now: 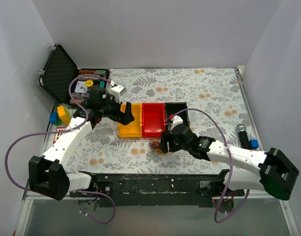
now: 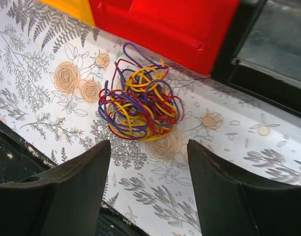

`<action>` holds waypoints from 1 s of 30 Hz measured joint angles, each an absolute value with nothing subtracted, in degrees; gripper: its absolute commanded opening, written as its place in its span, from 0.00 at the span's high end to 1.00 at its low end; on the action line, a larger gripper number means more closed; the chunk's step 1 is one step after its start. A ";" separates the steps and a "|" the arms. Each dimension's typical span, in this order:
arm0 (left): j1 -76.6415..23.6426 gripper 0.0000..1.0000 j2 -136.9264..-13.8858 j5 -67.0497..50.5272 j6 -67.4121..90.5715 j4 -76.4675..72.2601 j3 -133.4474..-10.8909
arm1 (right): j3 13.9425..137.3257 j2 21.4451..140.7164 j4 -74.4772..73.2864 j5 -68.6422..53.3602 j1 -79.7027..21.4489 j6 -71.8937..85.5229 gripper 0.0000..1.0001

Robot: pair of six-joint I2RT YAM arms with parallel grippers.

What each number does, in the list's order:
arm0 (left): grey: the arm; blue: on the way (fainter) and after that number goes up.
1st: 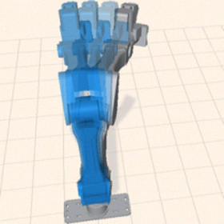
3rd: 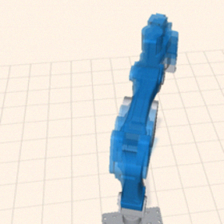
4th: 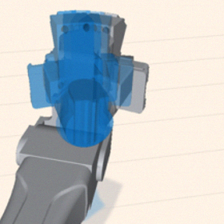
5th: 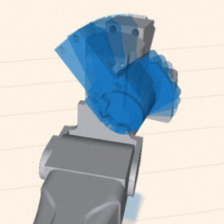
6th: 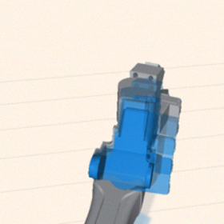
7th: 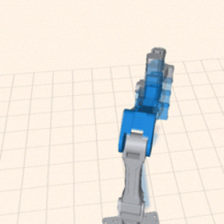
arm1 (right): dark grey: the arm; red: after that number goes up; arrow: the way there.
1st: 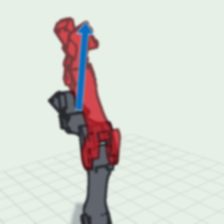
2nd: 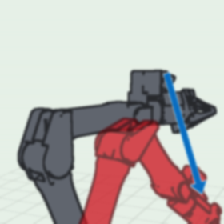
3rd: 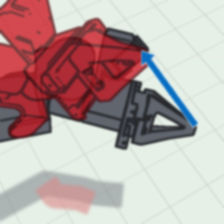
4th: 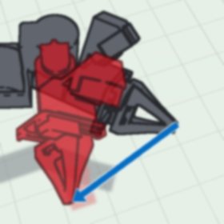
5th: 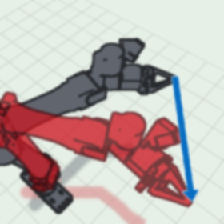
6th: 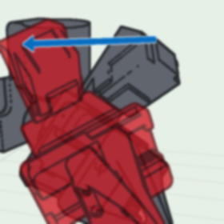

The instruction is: Untangle the cables

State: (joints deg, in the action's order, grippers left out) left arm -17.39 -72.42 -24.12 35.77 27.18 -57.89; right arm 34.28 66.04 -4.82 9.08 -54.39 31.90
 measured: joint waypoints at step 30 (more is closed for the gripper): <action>-36.82 0.02 -71.05 -37.98 28.10 32.53 -53.28 | 24.80 61.49 -4.95 16.05 -72.51 39.42 0.58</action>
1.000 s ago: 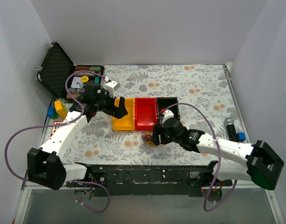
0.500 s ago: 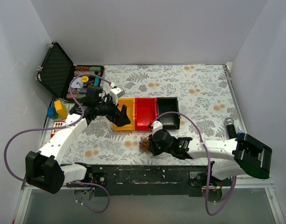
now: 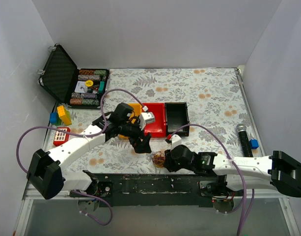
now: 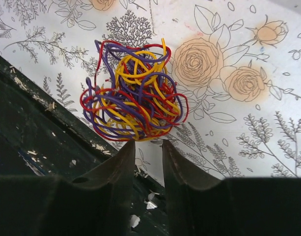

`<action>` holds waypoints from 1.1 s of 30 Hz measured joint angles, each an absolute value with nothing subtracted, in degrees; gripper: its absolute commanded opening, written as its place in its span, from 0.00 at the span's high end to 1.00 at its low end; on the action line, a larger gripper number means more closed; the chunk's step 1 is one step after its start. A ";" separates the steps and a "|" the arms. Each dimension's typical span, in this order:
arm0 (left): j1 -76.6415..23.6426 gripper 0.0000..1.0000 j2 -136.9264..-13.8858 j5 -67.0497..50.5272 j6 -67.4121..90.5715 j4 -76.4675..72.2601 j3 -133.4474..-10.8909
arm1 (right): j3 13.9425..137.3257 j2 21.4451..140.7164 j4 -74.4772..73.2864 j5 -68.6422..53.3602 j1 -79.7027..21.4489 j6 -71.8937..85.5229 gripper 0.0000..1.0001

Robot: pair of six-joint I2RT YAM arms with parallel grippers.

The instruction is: Untangle the cables

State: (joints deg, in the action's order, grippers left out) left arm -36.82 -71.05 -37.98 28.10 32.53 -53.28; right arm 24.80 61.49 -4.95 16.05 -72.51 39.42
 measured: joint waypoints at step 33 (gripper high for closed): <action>-46.57 1.00 -91.88 -35.97 28.91 20.43 -52.86 | 17.17 42.81 -9.67 17.56 -72.51 46.39 0.66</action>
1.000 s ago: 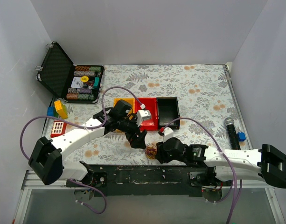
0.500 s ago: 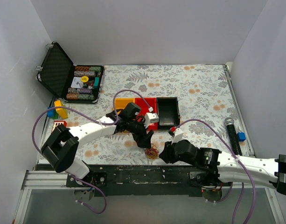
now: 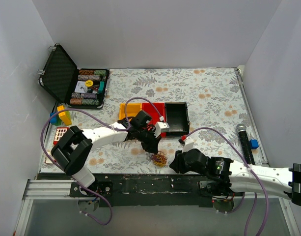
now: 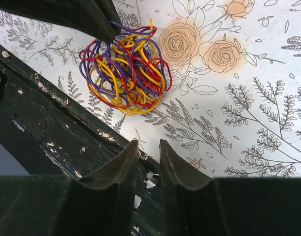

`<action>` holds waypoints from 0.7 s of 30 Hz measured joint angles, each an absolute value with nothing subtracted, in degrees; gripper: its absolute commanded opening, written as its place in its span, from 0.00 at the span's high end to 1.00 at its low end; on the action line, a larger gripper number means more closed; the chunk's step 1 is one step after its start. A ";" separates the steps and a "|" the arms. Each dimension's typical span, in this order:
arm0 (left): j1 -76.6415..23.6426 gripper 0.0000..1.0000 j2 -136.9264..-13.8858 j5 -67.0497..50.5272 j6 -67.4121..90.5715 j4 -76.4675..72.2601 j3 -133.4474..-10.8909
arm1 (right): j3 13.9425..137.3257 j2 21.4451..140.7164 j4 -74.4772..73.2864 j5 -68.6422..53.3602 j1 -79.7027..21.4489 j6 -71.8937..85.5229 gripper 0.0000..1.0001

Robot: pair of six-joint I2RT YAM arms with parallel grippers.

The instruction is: Untangle the cables

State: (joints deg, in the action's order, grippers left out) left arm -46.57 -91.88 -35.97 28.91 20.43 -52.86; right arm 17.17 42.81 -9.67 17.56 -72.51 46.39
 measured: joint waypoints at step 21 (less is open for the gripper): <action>-46.63 1.00 -84.14 -31.16 32.62 21.63 -48.12 | 16.97 53.21 2.94 15.46 -72.51 46.46 0.47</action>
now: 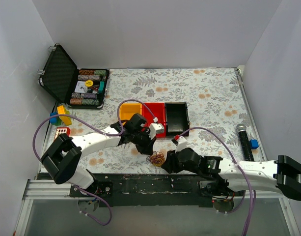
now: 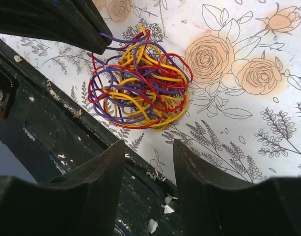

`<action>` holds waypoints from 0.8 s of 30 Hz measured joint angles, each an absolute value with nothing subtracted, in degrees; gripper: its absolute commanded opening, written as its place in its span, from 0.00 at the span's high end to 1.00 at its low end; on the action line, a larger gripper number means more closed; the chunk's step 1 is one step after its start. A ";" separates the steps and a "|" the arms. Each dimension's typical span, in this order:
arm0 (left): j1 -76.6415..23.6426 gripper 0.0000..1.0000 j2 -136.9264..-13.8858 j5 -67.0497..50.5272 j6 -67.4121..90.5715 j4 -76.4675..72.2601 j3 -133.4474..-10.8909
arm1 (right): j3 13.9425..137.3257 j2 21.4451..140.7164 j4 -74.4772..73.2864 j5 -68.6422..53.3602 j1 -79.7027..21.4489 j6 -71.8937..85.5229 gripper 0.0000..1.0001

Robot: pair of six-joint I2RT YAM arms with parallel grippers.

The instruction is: Untangle the cables

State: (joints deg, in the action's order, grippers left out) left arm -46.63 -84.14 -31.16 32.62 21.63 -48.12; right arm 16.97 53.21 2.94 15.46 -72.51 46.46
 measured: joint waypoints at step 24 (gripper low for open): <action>-46.63 1.00 -82.17 -25.91 32.40 23.03 -45.34 | 18.52 60.53 9.47 19.70 -72.51 49.80 0.48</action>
State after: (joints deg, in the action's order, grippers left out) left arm -46.63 -82.17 -25.91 32.40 23.03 -45.34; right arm 18.52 60.53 9.47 19.70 -72.51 49.80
